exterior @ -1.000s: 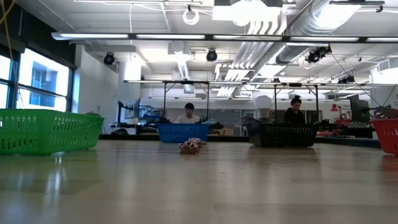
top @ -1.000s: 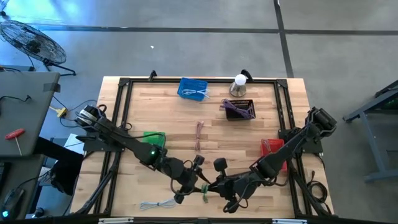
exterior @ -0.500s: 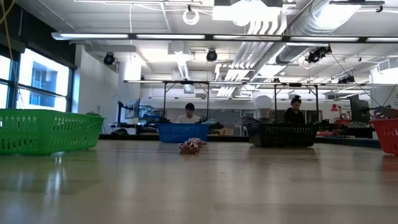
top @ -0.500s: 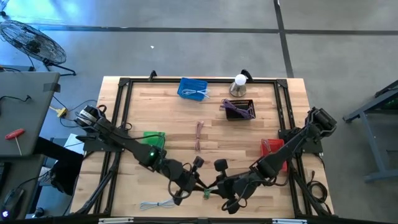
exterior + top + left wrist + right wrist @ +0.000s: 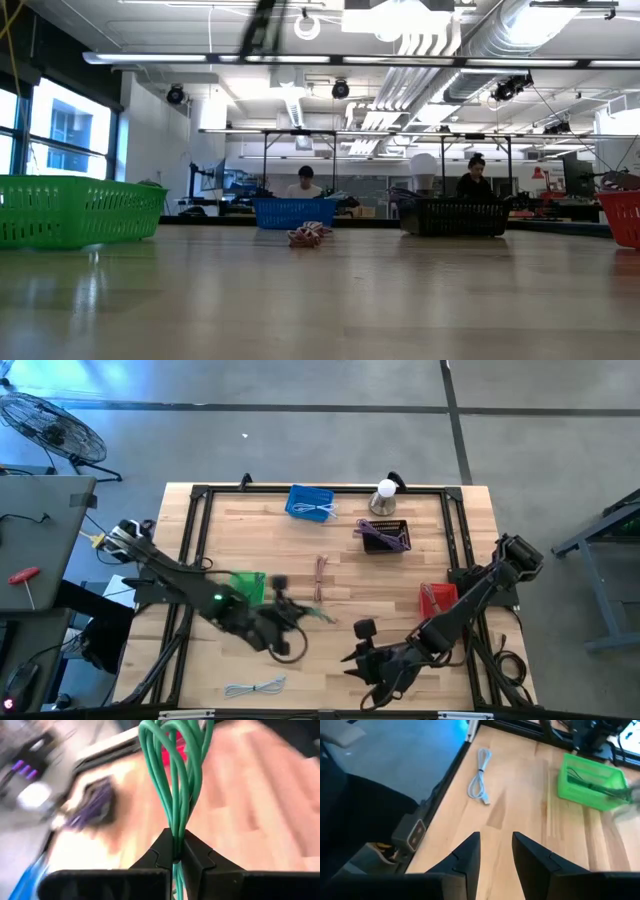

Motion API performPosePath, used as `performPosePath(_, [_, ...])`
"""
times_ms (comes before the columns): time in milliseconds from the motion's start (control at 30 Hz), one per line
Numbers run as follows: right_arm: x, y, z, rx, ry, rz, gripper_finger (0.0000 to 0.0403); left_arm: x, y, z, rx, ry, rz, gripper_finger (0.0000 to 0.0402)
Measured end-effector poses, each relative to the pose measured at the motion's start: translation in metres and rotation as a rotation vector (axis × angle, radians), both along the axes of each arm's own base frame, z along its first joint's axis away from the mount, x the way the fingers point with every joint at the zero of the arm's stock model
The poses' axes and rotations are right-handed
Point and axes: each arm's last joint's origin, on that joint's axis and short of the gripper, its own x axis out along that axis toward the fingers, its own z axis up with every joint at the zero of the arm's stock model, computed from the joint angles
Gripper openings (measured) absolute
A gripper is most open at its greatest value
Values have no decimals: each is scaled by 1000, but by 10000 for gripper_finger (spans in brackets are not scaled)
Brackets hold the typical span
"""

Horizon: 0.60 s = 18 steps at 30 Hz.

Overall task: Pick & Place USB Port
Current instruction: Put the green charger cable into the green bin

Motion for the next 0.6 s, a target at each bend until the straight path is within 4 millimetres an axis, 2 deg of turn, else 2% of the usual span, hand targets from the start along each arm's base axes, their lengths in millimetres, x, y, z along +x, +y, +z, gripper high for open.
performPosePath(167, [-1,-2,-1,-9,5,-47,105,-49,16,11,-128,40,275,8])
performPosePath(367, [-1,-2,-1,-27,-6,-74,105,-97,35,4,-280,164,606,8])
performPosePath(467, [-1,-3,-1,-18,-6,-86,105,-112,37,-3,-313,246,749,8])
performPosePath(600, [-1,-3,-1,-16,-6,-89,105,-120,30,-21,-349,329,770,8])
